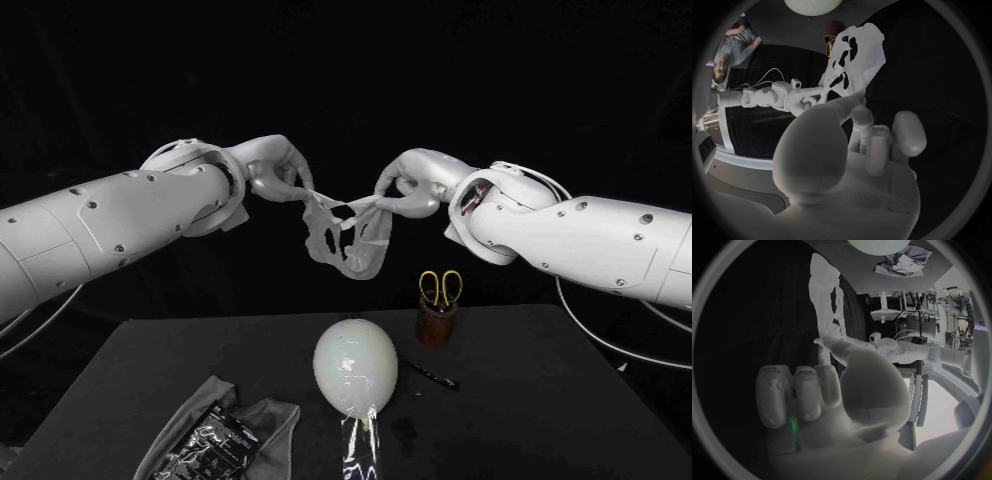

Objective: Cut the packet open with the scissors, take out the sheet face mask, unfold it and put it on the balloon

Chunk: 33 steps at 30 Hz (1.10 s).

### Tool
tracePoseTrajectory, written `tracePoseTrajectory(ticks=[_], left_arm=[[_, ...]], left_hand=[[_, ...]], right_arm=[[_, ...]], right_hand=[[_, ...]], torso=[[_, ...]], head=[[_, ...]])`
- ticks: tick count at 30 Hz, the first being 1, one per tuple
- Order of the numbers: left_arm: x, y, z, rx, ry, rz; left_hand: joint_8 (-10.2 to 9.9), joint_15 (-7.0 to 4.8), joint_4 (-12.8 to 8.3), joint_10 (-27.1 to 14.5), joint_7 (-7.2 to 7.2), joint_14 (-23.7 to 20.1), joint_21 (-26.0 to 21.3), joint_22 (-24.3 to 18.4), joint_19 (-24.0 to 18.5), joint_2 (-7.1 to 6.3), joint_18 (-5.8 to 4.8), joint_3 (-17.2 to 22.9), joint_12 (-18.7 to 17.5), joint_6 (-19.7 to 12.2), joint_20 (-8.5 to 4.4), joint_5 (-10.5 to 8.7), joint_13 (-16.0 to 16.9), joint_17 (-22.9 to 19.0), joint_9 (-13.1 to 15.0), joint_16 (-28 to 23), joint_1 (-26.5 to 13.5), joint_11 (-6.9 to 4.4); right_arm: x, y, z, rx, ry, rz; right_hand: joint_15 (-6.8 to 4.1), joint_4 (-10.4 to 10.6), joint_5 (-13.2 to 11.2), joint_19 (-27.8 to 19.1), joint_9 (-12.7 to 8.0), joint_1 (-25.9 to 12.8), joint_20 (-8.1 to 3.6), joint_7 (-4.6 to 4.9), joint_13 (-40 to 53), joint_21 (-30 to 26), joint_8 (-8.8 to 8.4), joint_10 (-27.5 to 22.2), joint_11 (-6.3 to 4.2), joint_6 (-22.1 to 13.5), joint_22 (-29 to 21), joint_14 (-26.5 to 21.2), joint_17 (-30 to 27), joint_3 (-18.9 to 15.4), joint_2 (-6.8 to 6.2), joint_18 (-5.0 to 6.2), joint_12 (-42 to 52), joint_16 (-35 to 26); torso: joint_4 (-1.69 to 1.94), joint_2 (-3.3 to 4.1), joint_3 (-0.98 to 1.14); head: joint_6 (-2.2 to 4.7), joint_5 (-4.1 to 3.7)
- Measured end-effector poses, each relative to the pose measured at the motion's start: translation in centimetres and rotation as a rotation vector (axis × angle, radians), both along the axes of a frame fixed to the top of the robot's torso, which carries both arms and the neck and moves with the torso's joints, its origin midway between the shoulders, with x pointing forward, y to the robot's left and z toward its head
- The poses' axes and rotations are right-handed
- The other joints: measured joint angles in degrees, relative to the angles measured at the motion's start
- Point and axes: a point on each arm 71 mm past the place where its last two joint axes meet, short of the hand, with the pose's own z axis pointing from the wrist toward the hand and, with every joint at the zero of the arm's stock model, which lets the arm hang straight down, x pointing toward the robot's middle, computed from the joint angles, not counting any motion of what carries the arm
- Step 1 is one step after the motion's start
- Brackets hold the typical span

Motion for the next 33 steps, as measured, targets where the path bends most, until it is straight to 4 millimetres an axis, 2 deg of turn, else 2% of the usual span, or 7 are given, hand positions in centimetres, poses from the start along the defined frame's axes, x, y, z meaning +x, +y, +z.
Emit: tracePoseTrajectory(ticks=[33], left_arm=[[0.04,0.1,0.0,-0.008,0.004,0.002]], left_hand=[[-0.2,0.02,0.0,0.0,0.09,0.0,0.0,-0.1,0.0,-0.35,0.0,0.0,0.0,0.1,0.0,0.09,0.0,0.0,0.0,0.1,-0.3,0.0]], right_arm=[[0.11,-0.04,-0.01,0.016,0.01,-0.016]], right_hand=[[0.09,0.2,0.2,0.0,0.0,0.1,0.02,0.01,0.0,-0.1,0.01,0.0,0.0,0.0,0.0,-0.1,0.0,0.2,0.13,0.0,0.1,0.0]], torso=[[0.01,-0.02,-0.01]], head=[[-0.16,-0.15]])
